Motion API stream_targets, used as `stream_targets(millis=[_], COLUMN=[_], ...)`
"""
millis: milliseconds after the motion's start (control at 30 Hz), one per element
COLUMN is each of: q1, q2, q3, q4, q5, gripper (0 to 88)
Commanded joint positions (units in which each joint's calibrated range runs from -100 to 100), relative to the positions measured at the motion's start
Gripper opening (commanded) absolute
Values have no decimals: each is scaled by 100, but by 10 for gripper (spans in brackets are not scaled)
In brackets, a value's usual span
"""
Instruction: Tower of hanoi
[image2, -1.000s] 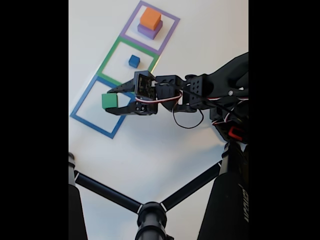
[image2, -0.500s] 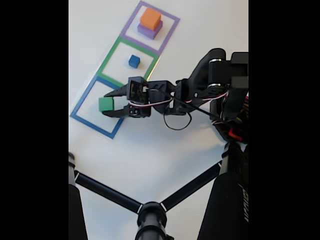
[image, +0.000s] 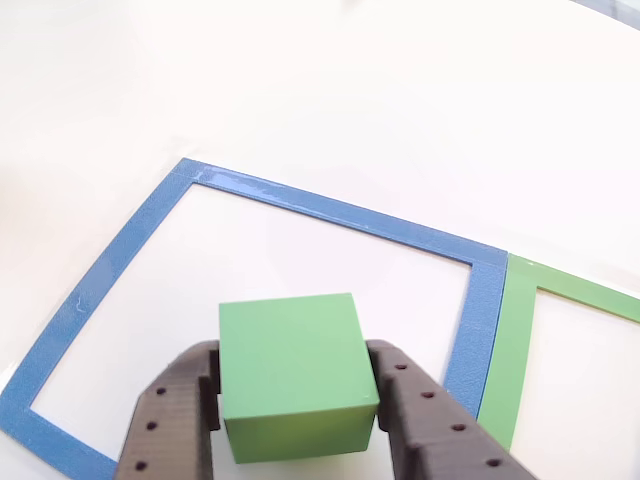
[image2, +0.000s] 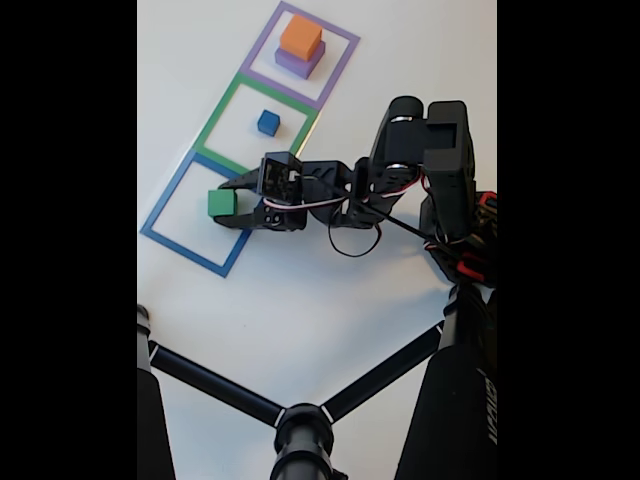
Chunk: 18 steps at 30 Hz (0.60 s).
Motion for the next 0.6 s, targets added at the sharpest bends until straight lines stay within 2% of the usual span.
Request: stream_targets(millis=[0,200,300,567], q1=[55,103,122,170], q2=[55,152,128,-446], q3=[-213,-222,-204,-50], q4=[-134,-158,-158,93], q5=[36,36,36,36], gripper=[86,127,215,217])
